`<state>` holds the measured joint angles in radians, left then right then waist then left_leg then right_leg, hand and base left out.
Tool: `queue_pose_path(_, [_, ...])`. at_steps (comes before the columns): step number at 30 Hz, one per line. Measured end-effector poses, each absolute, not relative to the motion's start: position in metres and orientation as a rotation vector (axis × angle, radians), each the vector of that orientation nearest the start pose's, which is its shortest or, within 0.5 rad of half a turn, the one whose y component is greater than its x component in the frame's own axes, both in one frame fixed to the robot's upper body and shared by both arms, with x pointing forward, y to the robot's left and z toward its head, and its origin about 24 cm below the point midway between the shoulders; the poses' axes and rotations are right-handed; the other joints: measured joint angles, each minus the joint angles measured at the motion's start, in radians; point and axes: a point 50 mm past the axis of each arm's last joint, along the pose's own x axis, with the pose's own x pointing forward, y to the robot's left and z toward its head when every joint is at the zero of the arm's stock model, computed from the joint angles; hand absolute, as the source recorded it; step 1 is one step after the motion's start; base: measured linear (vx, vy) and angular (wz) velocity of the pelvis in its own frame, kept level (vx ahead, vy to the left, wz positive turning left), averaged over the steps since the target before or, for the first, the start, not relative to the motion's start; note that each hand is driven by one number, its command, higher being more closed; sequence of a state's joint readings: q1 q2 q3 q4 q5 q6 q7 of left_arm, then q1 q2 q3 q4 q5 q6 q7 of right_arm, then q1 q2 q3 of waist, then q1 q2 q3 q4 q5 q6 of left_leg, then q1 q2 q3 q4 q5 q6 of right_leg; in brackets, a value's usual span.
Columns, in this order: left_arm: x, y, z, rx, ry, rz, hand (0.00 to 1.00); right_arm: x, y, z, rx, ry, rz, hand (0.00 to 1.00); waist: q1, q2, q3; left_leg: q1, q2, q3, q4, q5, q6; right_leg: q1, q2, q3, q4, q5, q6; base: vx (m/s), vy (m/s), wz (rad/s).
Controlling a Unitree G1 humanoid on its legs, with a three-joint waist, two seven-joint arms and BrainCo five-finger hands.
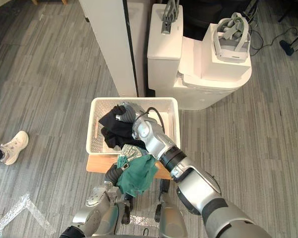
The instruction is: Tidy the bed and pick cloth on bed and put in laundry
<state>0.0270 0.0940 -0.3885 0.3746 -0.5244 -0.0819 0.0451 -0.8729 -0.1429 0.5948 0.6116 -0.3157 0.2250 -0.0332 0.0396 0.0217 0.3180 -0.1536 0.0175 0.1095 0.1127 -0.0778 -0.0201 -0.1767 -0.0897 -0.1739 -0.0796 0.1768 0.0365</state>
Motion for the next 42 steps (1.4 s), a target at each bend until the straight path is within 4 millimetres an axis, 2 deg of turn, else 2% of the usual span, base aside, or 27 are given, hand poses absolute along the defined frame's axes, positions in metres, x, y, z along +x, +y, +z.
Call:
queue_pose_path(5, [0.209, 0.096, -0.052, -0.356, 0.43, -0.187, 1.0, 0.375, -0.064, 0.119, -0.796, -0.063, 0.305, 0.0, -0.014, 0.0, 0.0, 0.017, 0.009, 0.035, 0.035, -0.032, 0.013, 0.018, 0.008, 0.043, 0.0, 0.004, -0.004, -0.03, 0.014, -0.23])
queue_pose_path(8, [0.207, 0.099, -0.051, -0.366, 0.422, -0.171, 1.0, 0.368, -0.085, 0.112, -0.723, -0.053, 0.266, 0.0, -0.026, -0.005, -0.004, 0.035, 0.022, 0.055, 0.048, -0.06, 0.012, 0.033, 0.02, 0.068, 0.0, 0.004, -0.004, -0.01, -0.005, -0.31])
queue_pose_path(10, [0.204, 0.106, -0.052, -0.372, 0.423, -0.132, 1.0, 0.358, -0.105, 0.099, -0.661, -0.024, 0.224, 0.0, -0.033, -0.015, -0.014, 0.054, 0.036, 0.079, 0.048, -0.071, 0.004, 0.045, 0.035, 0.086, -0.002, 0.001, -0.007, 0.02, -0.029, -0.29])
queue_pose_path(11, [0.204, 0.108, -0.053, -0.37, 0.427, -0.119, 1.0, 0.356, -0.108, 0.096, -0.645, -0.012, 0.214, 0.0, -0.035, -0.018, -0.019, 0.055, 0.038, 0.08, 0.047, -0.072, 0.002, 0.046, 0.037, 0.09, -0.004, -0.001, -0.007, 0.07, -0.042, -0.24])
queue_pose_path(12, [0.202, 0.115, -0.055, -0.363, 0.434, -0.079, 1.0, 0.349, -0.119, 0.085, -0.609, 0.018, 0.178, 0.0, -0.044, -0.031, -0.033, 0.067, 0.04, 0.087, 0.044, -0.066, -0.008, 0.05, 0.04, 0.099, -0.009, -0.013, -0.006, 0.08, -0.037, -0.15])
queue_pose_path(14, [0.2, 0.121, -0.058, -0.337, 0.449, -0.022, 1.0, 0.339, -0.135, 0.07, -0.565, 0.069, 0.121, 0.0, -0.05, -0.033, -0.046, 0.086, 0.048, 0.099, 0.038, -0.064, -0.009, 0.062, 0.049, 0.105, -0.009, -0.014, -0.005, 0.08, -0.031, -0.19])
queue_pose_path(16, [0.195, 0.128, -0.062, -0.334, 0.472, 0.073, 1.0, 0.316, -0.163, 0.036, -0.527, 0.195, 0.015, 0.0, -0.062, -0.033, -0.098, 0.111, 0.05, 0.106, 0.012, -0.061, -0.012, 0.077, 0.053, 0.107, -0.009, -0.021, -0.001, 0.05, 0.002, -0.12])
queue_pose_path(17, [0.194, 0.13, -0.063, -0.333, 0.473, 0.087, 1.0, 0.312, -0.168, 0.029, -0.522, 0.219, -0.006, 0.0, -0.064, -0.034, -0.103, 0.119, 0.05, 0.106, 0.008, -0.061, -0.012, 0.083, 0.053, 0.107, -0.01, -0.023, -0.001, 0.04, 0.022, 0.0])
queue_pose_path(19, [0.192, 0.148, -0.064, -0.33, 0.467, 0.208, 1.0, 0.284, -0.197, -0.005, -0.489, 0.361, -0.128, 0.0, -0.077, -0.039, -0.144, 0.142, 0.046, 0.113, -0.008, -0.061, -0.012, 0.097, 0.051, 0.108, -0.009, -0.034, 0.007, 0.04, 0.031, -0.02])
queue_pose_path(20, [0.192, 0.151, -0.064, -0.329, 0.464, 0.232, 1.0, 0.28, -0.202, -0.011, -0.48, 0.385, -0.15, 0.0, -0.078, -0.039, -0.148, 0.145, 0.045, 0.114, -0.008, -0.061, -0.012, 0.099, 0.05, 0.108, -0.009, -0.035, 0.007, 0.02, 0.035, -0.07])
queue_pose_path(21, [0.191, 0.161, -0.064, -0.33, 0.454, 0.307, 1.0, 0.263, -0.218, -0.029, -0.456, 0.472, -0.219, 0.0, -0.078, -0.042, -0.16, 0.157, 0.042, 0.121, -0.017, -0.06, -0.011, 0.105, 0.048, 0.109, -0.01, -0.035, 0.007, 0.0, 0.028, -0.07])
queue_pose_path(22, [0.191, 0.164, -0.064, -0.332, 0.451, 0.33, 1.0, 0.257, -0.223, -0.035, -0.452, 0.501, -0.24, 0.0, -0.078, -0.042, -0.162, 0.161, 0.041, 0.122, -0.02, -0.06, -0.01, 0.108, 0.048, 0.11, -0.01, -0.036, 0.007, -0.01, 0.033, -0.08])
queue_pose_path(24, [0.191, 0.18, -0.061, -0.366, 0.417, 0.445, 1.0, 0.229, -0.241, -0.063, -0.422, 0.643, -0.318, 0.0, -0.082, -0.041, -0.177, 0.175, 0.034, 0.125, -0.029, -0.058, -0.008, 0.117, 0.042, 0.109, -0.01, -0.04, 0.004, -0.02, 0.036, -0.01])
queue_pose_path(25, [0.193, 0.193, -0.056, -0.388, 0.373, 0.528, 1.0, 0.204, -0.253, -0.084, -0.398, 0.754, -0.36, 0.0, -0.085, -0.039, -0.193, 0.181, 0.029, 0.125, -0.04, -0.052, -0.006, 0.118, 0.038, 0.109, -0.01, -0.04, 0.004, -0.02, 0.032, 0.01])
queue_pose_path(26, [0.195, 0.199, -0.051, -0.409, 0.338, 0.565, 1.0, 0.19, -0.259, -0.094, -0.383, 0.809, -0.379, 0.0, -0.085, -0.039, -0.194, 0.189, 0.027, 0.125, -0.047, -0.049, -0.006, 0.123, 0.036, 0.108, -0.01, -0.041, 0.005, 0.0, 0.0, 0.0])
queue_pose_path(27, [0.196, 0.202, -0.047, -0.421, 0.317, 0.582, 1.0, 0.184, -0.261, -0.098, -0.371, 0.833, -0.388, 0.0, -0.085, -0.039, -0.196, 0.191, 0.026, 0.124, -0.05, -0.048, -0.005, 0.124, 0.035, 0.108, -0.01, -0.041, 0.005, 0.0, 0.0, 0.0])
queue_pose_path(28, [0.201, 0.212, -0.033, -0.441, 0.229, 0.621, 1.0, 0.164, -0.265, -0.112, -0.318, 0.917, -0.41, 0.0, -0.088, -0.04, -0.2, 0.208, 0.02, 0.124, -0.069, -0.038, -0.004, 0.132, 0.032, 0.108, -0.01, -0.041, 0.005, 0.0, 0.0, 0.0])
queue_pose_path(29, [0.201, 0.213, -0.032, -0.443, 0.219, 0.623, 1.0, 0.162, -0.266, -0.113, -0.314, 0.926, -0.409, 0.0, -0.088, -0.04, -0.201, 0.21, 0.019, 0.124, -0.072, -0.037, -0.005, 0.133, 0.031, 0.108, -0.01, -0.041, 0.006, 0.0, 0.0, 0.0])
queue_pose_path(31, [0.208, 0.219, -0.008, -0.483, 0.095, 0.625, 1.0, 0.141, -0.264, -0.126, -0.264, 1.008, -0.392, 0.0, -0.088, -0.04, -0.215, 0.235, 0.01, 0.124, -0.102, -0.024, -0.009, 0.145, 0.025, 0.105, -0.01, -0.043, 0.007, -0.02, 0.014, 0.01])
queue_pose_path(32, [0.21, 0.219, -0.004, -0.492, 0.074, 0.619, 1.0, 0.138, -0.262, -0.128, -0.254, 1.019, -0.387, 0.0, -0.088, -0.04, -0.216, 0.243, 0.009, 0.124, -0.109, -0.022, -0.009, 0.15, 0.025, 0.105, -0.01, -0.043, 0.008, -0.03, 0.031, 0.01])
queue_pose_path(33, [0.213, 0.218, 0.01, -0.509, 0.018, 0.596, 1.0, 0.13, -0.257, -0.133, -0.225, 1.048, -0.373, 0.0, -0.088, -0.043, -0.225, 0.256, 0.006, 0.125, -0.119, -0.019, -0.009, 0.159, 0.023, 0.105, -0.01, -0.045, 0.011, -0.03, 0.028, 0.02])
queue_pose_path(34, [0.219, 0.214, 0.028, -0.527, -0.053, 0.547, 1.0, 0.121, -0.249, -0.14, -0.192, 1.085, -0.347, 0.0, -0.087, -0.045, -0.236, 0.271, 0.001, 0.126, -0.134, -0.013, -0.007, 0.168, 0.019, 0.104, -0.01, -0.05, 0.018, 0.0, 0.0, 0.0])
queue_pose_path(35, [0.222, 0.211, 0.035, -0.534, -0.078, 0.525, 1.0, 0.119, -0.247, -0.142, -0.18, 1.098, -0.34, 0.0, -0.086, -0.045, -0.237, 0.278, 0.0, 0.129, -0.141, -0.011, -0.006, 0.173, 0.018, 0.103, -0.01, -0.051, 0.019, -0.02, 0.031, 0.07])
queue_pose_path(36, [0.228, 0.204, 0.05, -0.548, -0.133, 0.46, 1.0, 0.112, -0.24, -0.146, -0.149, 1.126, -0.329, 0.0, -0.086, -0.046, -0.243, 0.293, -0.002, 0.138, -0.154, -0.009, -0.004, 0.184, 0.013, 0.1, -0.01, -0.054, 0.023, -0.02, 0.034, 0.07])
queue_pose_path(37, [0.234, 0.194, 0.066, -0.563, -0.176, 0.395, 1.0, 0.104, -0.232, -0.151, -0.112, 1.151, -0.317, 0.0, -0.085, -0.046, -0.259, 0.307, 0.002, 0.178, -0.17, -0.011, -0.001, 0.188, 0.009, 0.103, -0.009, -0.055, 0.024, -0.02, 0.036, 0.07])
queue_pose_path(42, [0.25, 0.162, 0.109, -0.623, -0.265, 0.208, 1.0, 0.086, -0.212, -0.16, -0.017, 1.225, -0.281, 0.0, -0.085, -0.042, -0.289, 0.353, 0.007, 0.269, -0.197, -0.01, -0.003, 0.206, 0.005, 0.122, -0.007, -0.051, 0.03, 0.02, 0.045, -0.12])
